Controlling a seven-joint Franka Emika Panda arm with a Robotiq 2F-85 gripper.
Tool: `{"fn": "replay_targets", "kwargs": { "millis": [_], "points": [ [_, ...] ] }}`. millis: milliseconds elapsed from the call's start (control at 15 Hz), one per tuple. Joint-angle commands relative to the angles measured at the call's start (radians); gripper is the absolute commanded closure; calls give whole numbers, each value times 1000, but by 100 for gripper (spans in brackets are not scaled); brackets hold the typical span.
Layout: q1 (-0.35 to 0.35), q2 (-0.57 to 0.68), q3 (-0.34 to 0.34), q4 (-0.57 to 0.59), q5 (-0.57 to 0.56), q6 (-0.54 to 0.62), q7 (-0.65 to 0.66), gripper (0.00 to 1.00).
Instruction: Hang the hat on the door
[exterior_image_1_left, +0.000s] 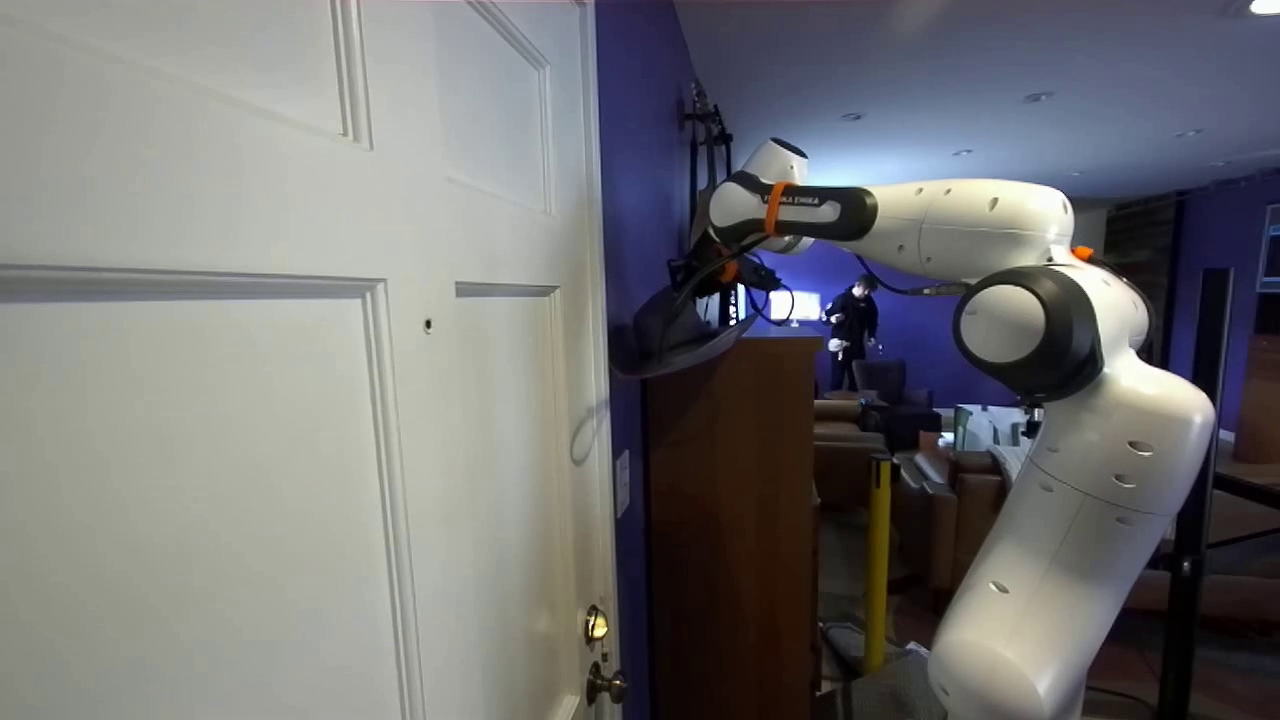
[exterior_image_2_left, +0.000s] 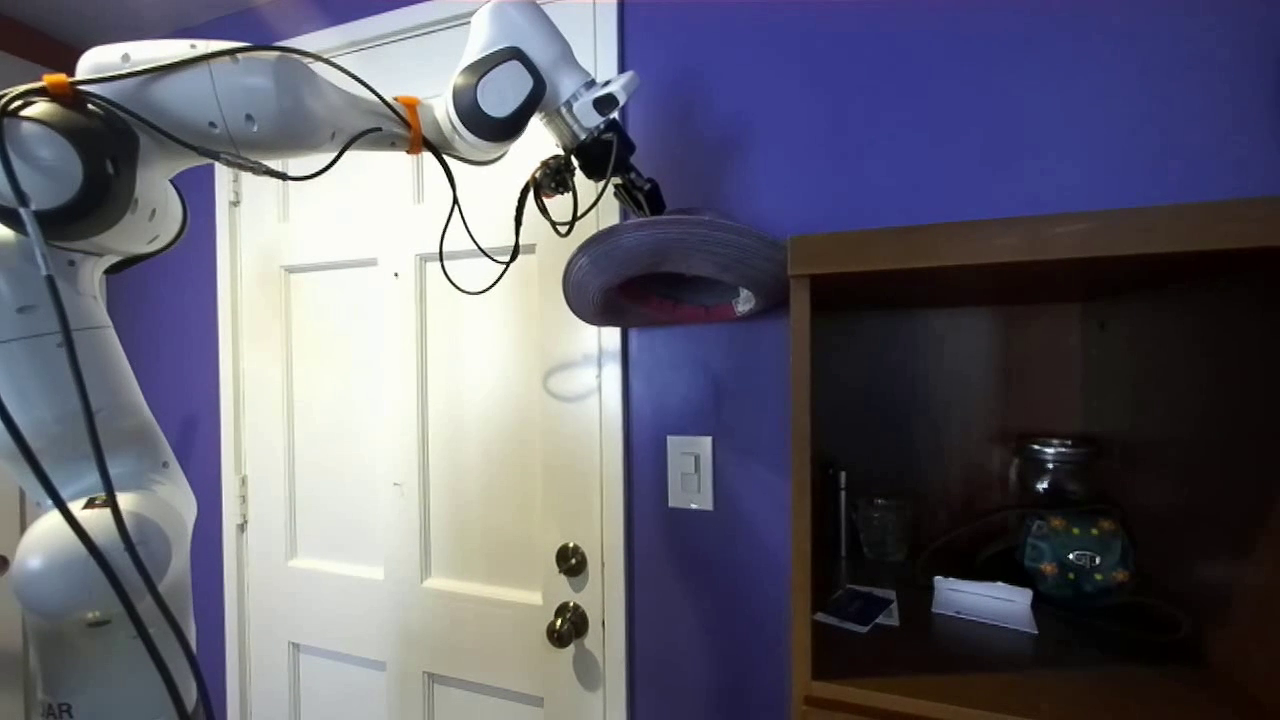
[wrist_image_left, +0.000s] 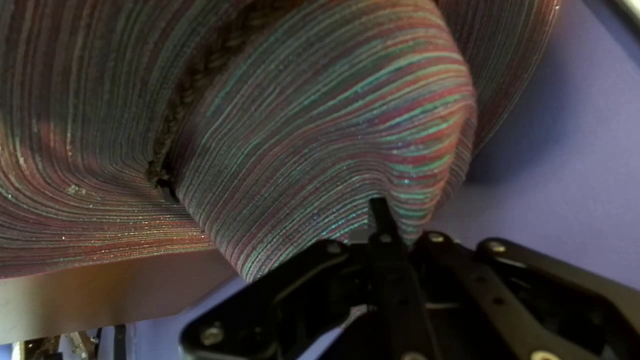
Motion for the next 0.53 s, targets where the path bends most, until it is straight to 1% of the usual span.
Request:
{"fn": "replay_targets", "kwargs": {
  "millis": [0,267,400,467],
  "points": [
    [36,-65,30,-44,-26,-21,95,99],
    [22,-122,98,-83,-104,-111,260,99],
    [20,-161,127,-115,-107,-124,354,99],
    [18,-184,142,-143,-105,-111,402,99]
  ]
}}
